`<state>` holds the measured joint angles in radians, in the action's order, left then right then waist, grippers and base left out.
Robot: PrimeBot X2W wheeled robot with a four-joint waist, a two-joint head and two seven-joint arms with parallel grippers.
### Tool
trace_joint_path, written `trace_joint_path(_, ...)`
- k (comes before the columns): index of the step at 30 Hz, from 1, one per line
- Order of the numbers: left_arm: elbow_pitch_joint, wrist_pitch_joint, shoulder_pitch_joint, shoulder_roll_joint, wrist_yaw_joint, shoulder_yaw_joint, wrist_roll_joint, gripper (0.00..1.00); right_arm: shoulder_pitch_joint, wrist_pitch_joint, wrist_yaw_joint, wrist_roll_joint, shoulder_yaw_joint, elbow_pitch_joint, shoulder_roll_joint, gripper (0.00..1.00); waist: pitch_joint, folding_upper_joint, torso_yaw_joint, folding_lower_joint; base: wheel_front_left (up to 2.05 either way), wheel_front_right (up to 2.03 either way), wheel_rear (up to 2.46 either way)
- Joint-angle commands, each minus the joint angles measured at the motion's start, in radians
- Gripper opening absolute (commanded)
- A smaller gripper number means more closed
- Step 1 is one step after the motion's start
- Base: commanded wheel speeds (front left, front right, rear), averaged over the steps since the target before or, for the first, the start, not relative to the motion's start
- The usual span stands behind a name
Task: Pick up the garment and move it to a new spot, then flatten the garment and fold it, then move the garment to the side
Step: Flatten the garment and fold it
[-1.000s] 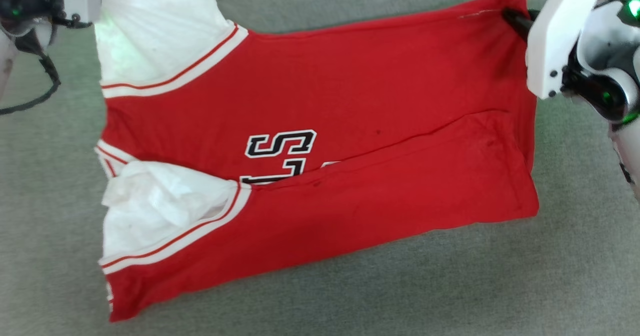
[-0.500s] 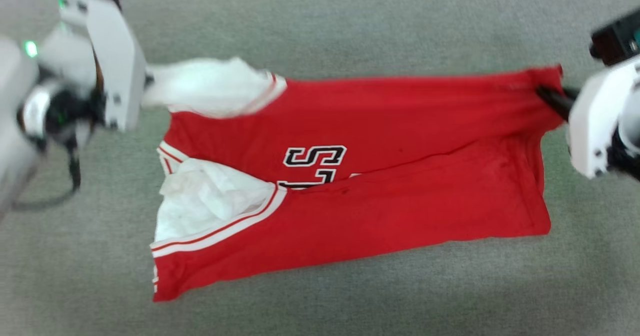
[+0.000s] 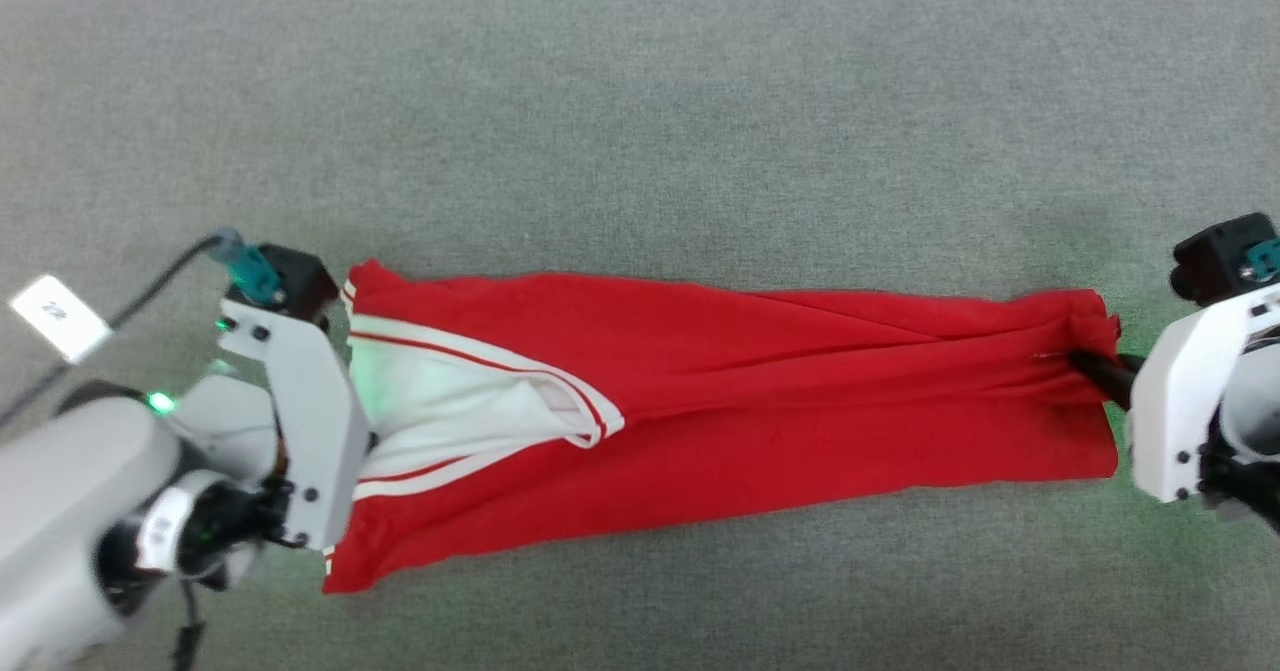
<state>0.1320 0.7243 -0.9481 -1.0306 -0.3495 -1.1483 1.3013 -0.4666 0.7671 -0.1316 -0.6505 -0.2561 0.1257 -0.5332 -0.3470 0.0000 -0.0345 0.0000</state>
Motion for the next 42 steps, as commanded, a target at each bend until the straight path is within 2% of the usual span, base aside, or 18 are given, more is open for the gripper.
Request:
trace_joint_path(1, -0.023, -0.012, 0.019, 0.022, 0.011, -0.001, 0.007, 0.0, 0.004, 0.003, 0.002, 0.011, 0.004, 0.013, 0.016, 0.0, -0.002, 0.0, 0.0, 0.0, 0.0, 0.0, 0.0)
trace_joint_path(2, -0.047, -0.02, 0.023, 0.038, 0.023, -0.003, 0.007, 0.0, -0.002, 0.003, 0.002, 0.019, 0.001, 0.021, 0.024, 0.09, -0.003, 0.0, 0.0, 0.0, 0.0, 0.0, 0.0)
trace_joint_path(3, -0.072, -0.033, 0.027, 0.057, 0.038, -0.004, 0.011, 0.0, -0.01, 0.0, 0.002, 0.025, 0.0, 0.03, 0.035, 0.39, -0.004, 0.0, 0.0, 0.0, 0.0, 0.0, 0.0)
trace_joint_path(4, -0.1, -0.043, 0.027, 0.072, 0.054, -0.004, 0.008, 0.08, -0.019, -0.002, 0.002, 0.025, -0.004, 0.036, 0.045, 0.89, -0.004, 0.0, 0.0, 0.0, 0.0, 0.0, 0.0)
trace_joint_path(5, -0.124, -0.051, 0.027, 0.084, 0.067, -0.006, 0.005, 0.16, -0.024, -0.001, 0.002, 0.028, -0.006, 0.04, 0.05, 1.0, -0.003, 0.0, 0.0, 0.0, 0.0, 0.0, 0.0)
trace_joint_path(6, -0.146, -0.061, 0.026, 0.096, 0.082, -0.002, 0.009, 0.3, -0.032, 0.002, 0.002, 0.031, -0.011, 0.04, 0.052, 1.0, -0.002, 0.0, -0.001, 0.0, 0.0, 0.0, 0.0)
trace_joint_path(7, -0.162, -0.071, 0.022, 0.104, 0.09, 0.004, 0.011, 0.68, -0.039, 0.005, 0.002, 0.025, -0.012, 0.039, 0.054, 1.0, 0.001, 0.0, -0.002, 0.0, 0.0, 0.0, 0.0)
trace_joint_path(8, -0.177, -0.076, 0.016, 0.107, 0.097, 0.005, 0.006, 0.87, -0.044, 0.013, 0.002, 0.016, -0.012, 0.039, 0.054, 1.0, 0.005, 0.0, -0.002, 0.0, 0.0, 0.0, 0.0)
trace_joint_path(11, -0.187, -0.095, 0.01, 0.108, 0.111, 0.013, 0.0, 1.0, -0.053, 0.036, 0.002, -0.006, -0.009, 0.019, 0.041, 1.0, 0.024, 0.0, 0.0, 0.0, 0.0, 0.0, 0.0)
trace_joint_path(16, -0.157, -0.154, 0.039, 0.088, 0.1, 0.035, 0.004, 1.0, -0.031, 0.094, 0.002, -0.043, 0.029, -0.005, 0.034, 1.0, 0.062, 0.0, 0.008, 0.0, 0.0, 0.0, 0.0)
trace_joint_path(21, -0.121, -0.285, 0.094, 0.07, 0.088, 0.061, -0.014, 1.0, -0.004, 0.156, 0.002, -0.026, 0.086, 0.005, 0.047, 1.0, 0.099, 0.0, 0.021, 0.0, 0.0, 0.0, 0.0)
trace_joint_path(26, -0.107, -0.51, 0.168, 0.06, 0.07, 0.097, -0.072, 1.0, 0.021, 0.218, 0.002, -0.009, 0.127, 0.033, 0.071, 1.0, 0.122, 0.0, 0.04, 0.0, 0.0, 0.0, 0.0)
trace_joint_path(35, -0.129, -0.931, 0.332, 0.076, -0.013, 0.204, -0.106, 1.0, 0.04, 0.249, 0.002, 0.035, 0.157, 0.095, 0.096, 1.0, 0.127, 0.0, 0.088, 0.0, 0.0, 0.0, 0.0)
trace_joint_path(40, -0.147, -0.988, 0.425, 0.113, -0.029, 0.295, -0.134, 1.0, 0.024, 0.246, 0.002, 0.053, 0.168, 0.157, 0.104, 1.0, 0.116, 0.0, 0.119, 0.0, 0.0, 0.0, 0.0)
trace_joint_path(42, -0.147, -0.989, 0.454, 0.149, -0.036, 0.389, -0.18, 1.0, 0.018, 0.244, 0.002, 0.054, 0.174, 0.191, 0.113, 1.0, 0.112, 0.0, 0.131, 0.0, 0.0, 0.0, 0.0)
